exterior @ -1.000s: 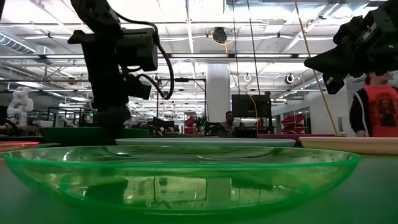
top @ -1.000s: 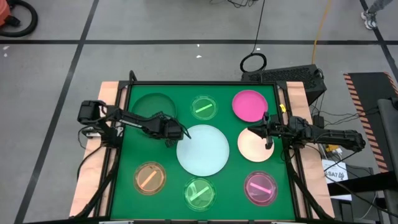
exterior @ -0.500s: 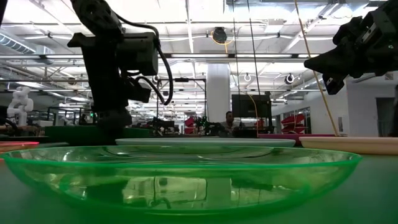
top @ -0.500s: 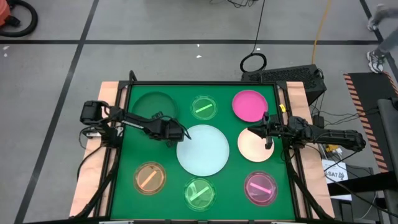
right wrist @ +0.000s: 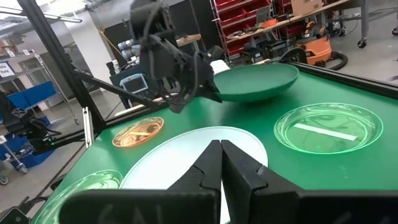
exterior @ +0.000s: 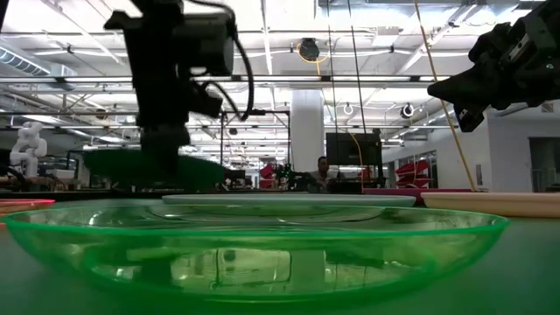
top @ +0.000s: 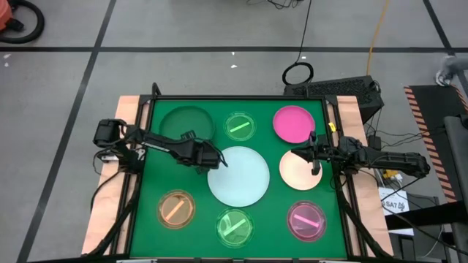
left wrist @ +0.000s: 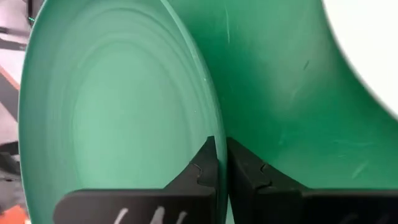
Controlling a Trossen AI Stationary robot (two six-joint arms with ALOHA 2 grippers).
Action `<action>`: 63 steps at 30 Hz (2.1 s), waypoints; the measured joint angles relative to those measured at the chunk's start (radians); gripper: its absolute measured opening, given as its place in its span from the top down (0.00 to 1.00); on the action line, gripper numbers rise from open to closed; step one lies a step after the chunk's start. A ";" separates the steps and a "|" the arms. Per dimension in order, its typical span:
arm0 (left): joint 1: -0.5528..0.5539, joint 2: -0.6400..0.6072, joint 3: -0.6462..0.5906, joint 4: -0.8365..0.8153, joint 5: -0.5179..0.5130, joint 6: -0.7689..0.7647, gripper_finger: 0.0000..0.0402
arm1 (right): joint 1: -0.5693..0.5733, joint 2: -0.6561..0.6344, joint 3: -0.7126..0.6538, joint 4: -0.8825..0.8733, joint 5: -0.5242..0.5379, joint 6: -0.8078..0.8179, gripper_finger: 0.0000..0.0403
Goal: Stack plastic plates
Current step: Stack the large green plate on top of the large blue plate
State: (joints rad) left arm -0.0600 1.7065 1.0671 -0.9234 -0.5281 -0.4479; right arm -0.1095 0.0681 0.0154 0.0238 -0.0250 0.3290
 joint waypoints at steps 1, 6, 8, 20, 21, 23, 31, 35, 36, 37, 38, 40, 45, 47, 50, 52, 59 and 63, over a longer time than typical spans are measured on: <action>-0.009 0.000 0.023 -0.024 -0.010 -0.004 0.97 | 0.000 0.000 0.000 0.000 0.000 0.000 1.00; -0.066 0.000 0.140 -0.101 -0.053 0.001 0.97 | 0.000 0.000 0.000 0.001 0.000 0.001 1.00; -0.092 0.000 0.180 -0.097 -0.057 0.026 0.97 | 0.000 0.000 0.000 0.001 0.000 0.004 1.00; -0.298 0.007 0.245 0.107 -0.064 0.363 0.97 | 0.000 0.000 0.000 0.002 -0.004 0.105 1.00; -0.316 0.010 0.245 0.122 -0.064 0.393 0.97 | 0.000 0.000 0.000 0.002 -0.005 0.109 1.00; -0.344 0.012 0.245 0.148 -0.064 0.428 0.97 | 0.000 0.000 0.000 0.002 -0.005 0.119 1.00; -0.417 0.074 0.246 0.240 -0.066 0.540 0.97 | 0.000 -0.001 0.000 0.017 -0.008 0.109 1.00; -0.438 0.138 0.245 0.266 -0.068 0.622 0.97 | 0.000 -0.001 0.000 0.018 -0.024 0.099 1.00; -0.442 0.152 0.245 0.265 -0.068 0.633 0.97 | 0.000 0.001 0.000 0.017 -0.031 0.097 1.00; -0.445 0.167 0.245 0.274 -0.068 0.641 0.97 | 0.000 0.001 0.000 0.013 -0.034 0.096 1.00; -0.448 0.181 0.245 0.296 -0.067 0.650 0.97 | 0.000 0.001 0.000 0.014 -0.045 0.096 1.00; -0.453 0.200 0.245 0.315 -0.065 0.656 0.97 | 0.000 0.005 0.000 0.016 -0.057 0.093 1.00; -0.451 0.223 0.245 0.382 -0.040 0.655 0.97 | 0.000 0.006 0.000 0.016 -0.081 0.093 1.00; -0.448 0.226 0.245 0.411 -0.019 0.654 0.97 | 0.000 0.008 0.000 0.015 -0.087 0.093 1.00; -0.445 0.228 0.245 0.424 0.007 0.653 0.95 | 0.000 0.010 0.000 0.014 -0.092 0.084 1.00; -0.439 0.231 0.245 0.428 0.032 0.649 0.95 | 0.000 0.009 0.000 0.014 -0.104 0.083 1.00; -0.422 0.253 0.245 0.426 0.066 0.625 0.94 | 0.000 0.009 0.000 0.013 -0.107 0.092 1.00; -0.416 0.253 0.244 0.440 0.080 0.602 0.94 | 0.000 0.009 0.000 0.013 -0.107 0.093 1.00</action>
State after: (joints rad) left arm -0.4764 1.9599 1.3112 -0.4829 -0.4486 0.1544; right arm -0.1093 0.0772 0.0154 0.0364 -0.1318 0.4217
